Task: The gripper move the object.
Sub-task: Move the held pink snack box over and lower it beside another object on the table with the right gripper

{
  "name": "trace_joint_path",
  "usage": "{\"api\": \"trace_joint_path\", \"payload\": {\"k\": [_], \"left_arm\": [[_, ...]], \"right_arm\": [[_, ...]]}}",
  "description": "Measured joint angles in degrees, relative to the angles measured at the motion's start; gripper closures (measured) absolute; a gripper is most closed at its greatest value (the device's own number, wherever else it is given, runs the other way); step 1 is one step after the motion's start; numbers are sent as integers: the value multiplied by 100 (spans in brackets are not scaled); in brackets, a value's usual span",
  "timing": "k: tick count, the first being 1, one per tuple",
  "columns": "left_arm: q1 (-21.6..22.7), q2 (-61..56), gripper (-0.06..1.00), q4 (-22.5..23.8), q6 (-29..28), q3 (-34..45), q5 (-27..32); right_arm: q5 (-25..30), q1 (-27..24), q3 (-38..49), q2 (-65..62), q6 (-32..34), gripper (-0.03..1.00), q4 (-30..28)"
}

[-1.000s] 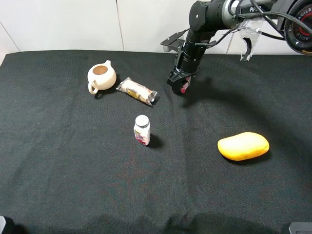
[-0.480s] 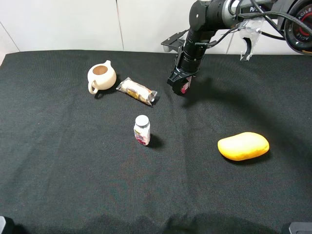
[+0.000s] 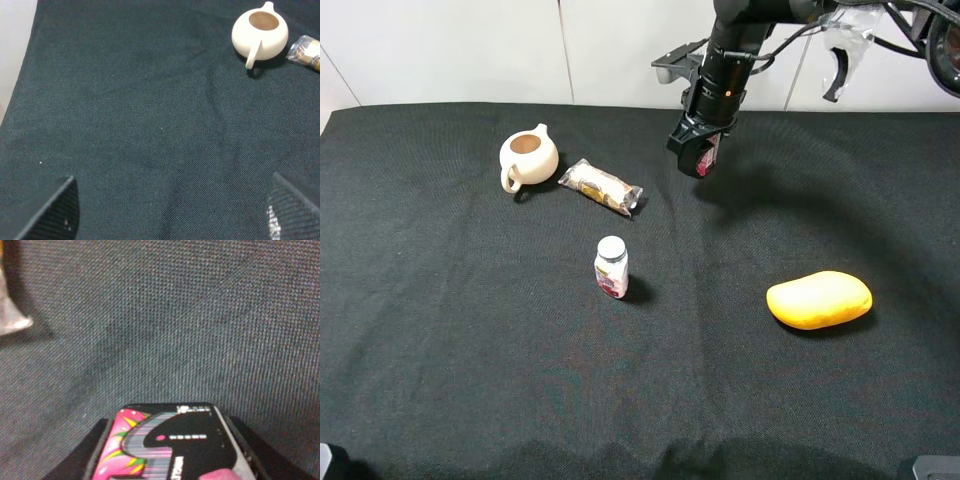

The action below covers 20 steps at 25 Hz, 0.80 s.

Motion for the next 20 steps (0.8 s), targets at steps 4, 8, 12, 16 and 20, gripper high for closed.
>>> {"api": "trace_joint_path", "payload": {"k": [4, 8, 12, 16, 20], "left_arm": [[0, 0, 15, 0, 0, 0, 0], [0, 0, 15, 0, 0, 0, 0], [0, 0, 15, 0, 0, 0, 0], [0, 0, 15, 0, 0, 0, 0], [0, 0, 15, 0, 0, 0, 0]], "right_arm": [[280, 0, -309, -51, 57, 63, 58], [316, 0, -374, -252, 153, 63, 55], [343, 0, -374, -492, 205, 63, -42], [349, 0, -374, -727, 283, 63, -72], [349, 0, -374, -982, 323, 63, -122]]}}
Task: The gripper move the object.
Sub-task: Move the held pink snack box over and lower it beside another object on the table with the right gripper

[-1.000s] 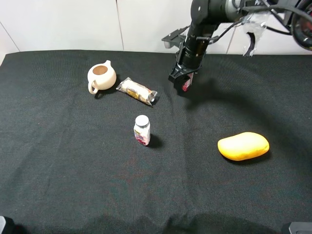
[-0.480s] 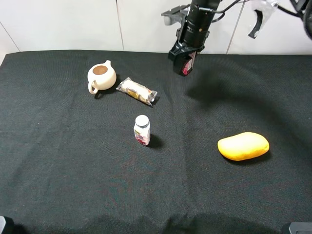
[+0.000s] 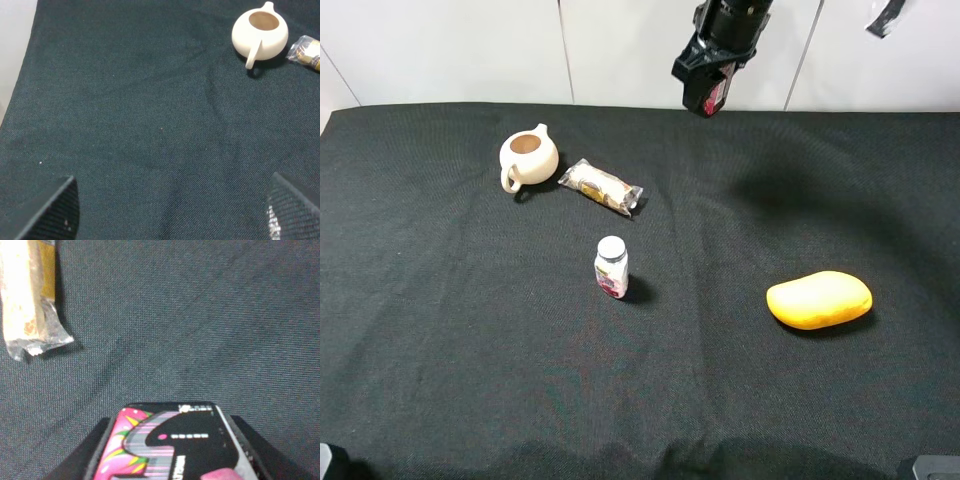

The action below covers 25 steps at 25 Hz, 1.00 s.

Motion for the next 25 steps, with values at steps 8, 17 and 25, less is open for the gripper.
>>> {"api": "trace_joint_path", "payload": {"k": [8, 17, 25], "left_arm": [[0, 0, 15, 0, 0, 0, 0], [0, 0, 15, 0, 0, 0, 0], [0, 0, 15, 0, 0, 0, 0]], "right_arm": [[6, 0, 169, -480, 125, 63, -20], [11, 0, 701, -1145, 151, 63, -31], [11, 0, 1566, -1826, 301, 63, -31]]}}
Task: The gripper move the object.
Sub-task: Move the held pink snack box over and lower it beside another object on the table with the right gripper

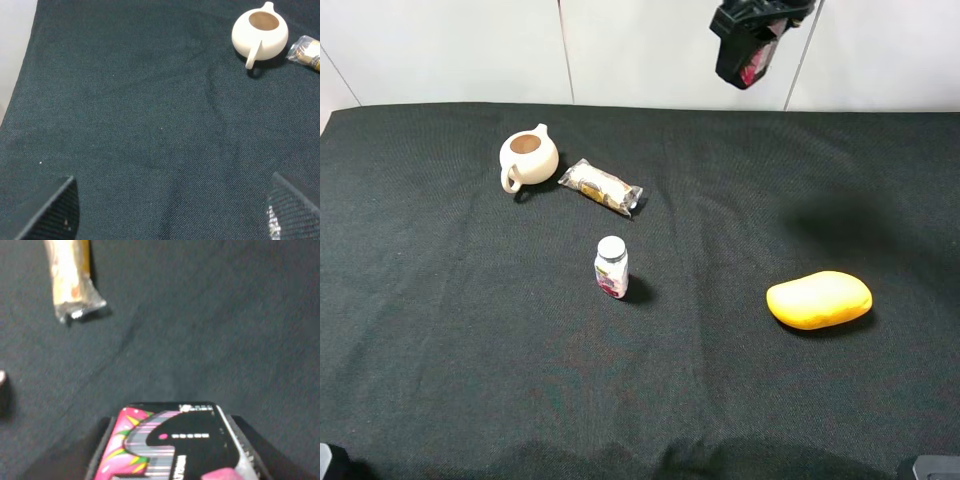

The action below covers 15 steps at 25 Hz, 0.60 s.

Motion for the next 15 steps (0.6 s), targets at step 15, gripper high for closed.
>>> {"api": "trace_joint_path", "payload": {"k": [15], "left_arm": [[0, 0, 15, 0, 0, 0, 0]], "right_arm": [[-11, 0, 1983, -1597, 320, 63, 144]]}}
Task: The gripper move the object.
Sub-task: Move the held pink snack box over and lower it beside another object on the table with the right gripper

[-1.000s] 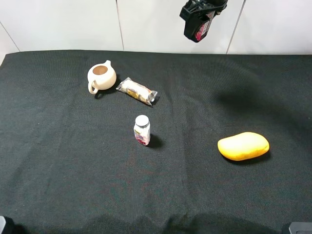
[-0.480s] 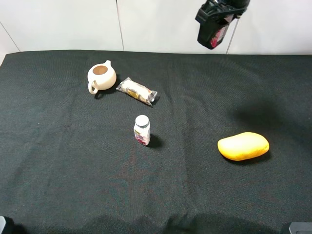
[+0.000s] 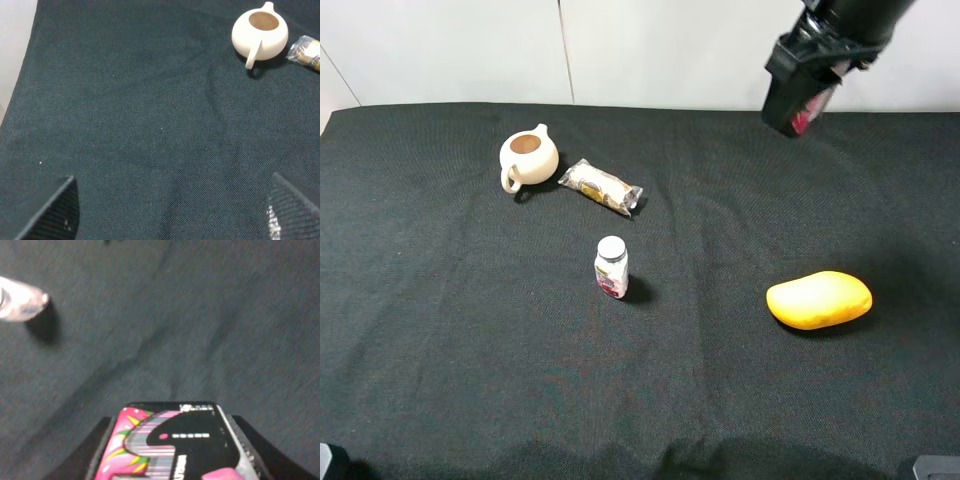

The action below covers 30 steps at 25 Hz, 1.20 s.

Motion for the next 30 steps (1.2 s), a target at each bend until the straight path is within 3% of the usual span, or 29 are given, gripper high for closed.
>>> {"api": "trace_joint_path", "payload": {"k": [17, 24, 30], "left_arm": [[0, 0, 15, 0, 0, 0, 0], [0, 0, 15, 0, 0, 0, 0], [0, 0, 15, 0, 0, 0, 0]], "right_arm": [[-524, 44, 1425, -1008, 105, 63, 176], [-1132, 622, 1491, -975, 177, 63, 181], [-1245, 1219, 1491, -517, 330, 63, 228]]}}
